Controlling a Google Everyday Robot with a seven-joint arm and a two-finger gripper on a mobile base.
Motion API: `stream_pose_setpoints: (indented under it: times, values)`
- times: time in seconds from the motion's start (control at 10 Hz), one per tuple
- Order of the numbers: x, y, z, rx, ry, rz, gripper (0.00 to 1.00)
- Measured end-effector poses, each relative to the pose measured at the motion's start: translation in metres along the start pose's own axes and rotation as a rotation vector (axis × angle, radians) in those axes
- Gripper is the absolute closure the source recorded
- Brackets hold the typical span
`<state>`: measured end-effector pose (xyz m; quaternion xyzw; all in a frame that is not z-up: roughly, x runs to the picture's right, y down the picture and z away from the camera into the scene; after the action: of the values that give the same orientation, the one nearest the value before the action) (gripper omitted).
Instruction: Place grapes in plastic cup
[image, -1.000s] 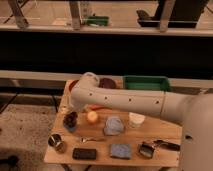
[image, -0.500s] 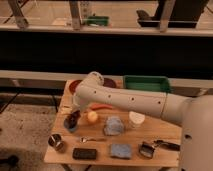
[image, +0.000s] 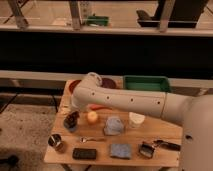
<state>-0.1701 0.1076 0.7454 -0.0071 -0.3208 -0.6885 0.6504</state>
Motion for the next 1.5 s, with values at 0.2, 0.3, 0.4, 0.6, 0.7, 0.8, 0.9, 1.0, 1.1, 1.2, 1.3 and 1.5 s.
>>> stream_pose_setpoints:
  times: [0.2,0.3,0.4,0.6,0.7,0.8,0.9,1.0,1.1,1.2,1.3,1.5]
  values:
    - [-0.001,-0.008,-0.001,-0.006,0.013,-0.015,1.00]
    - [-0.002,-0.012,-0.001,-0.009,0.019,-0.021,1.00]
    - [-0.002,-0.016,-0.002,-0.011,0.025,-0.027,1.00]
    - [-0.004,-0.024,-0.002,-0.013,0.036,-0.040,1.00]
    - [-0.006,-0.027,-0.002,-0.014,0.039,-0.046,1.00]
    - [-0.008,-0.030,-0.001,-0.016,0.043,-0.055,1.00]
    - [-0.010,-0.032,0.001,-0.018,0.047,-0.064,1.00]
    - [-0.013,-0.034,0.002,-0.025,0.050,-0.076,1.00]
    - [-0.017,-0.037,0.003,-0.029,0.051,-0.084,1.00]
    - [-0.020,-0.042,0.001,-0.034,0.054,-0.096,1.00]
    - [-0.020,-0.043,0.001,-0.040,0.057,-0.104,1.00]
    - [-0.021,-0.047,0.002,-0.049,0.060,-0.122,1.00]
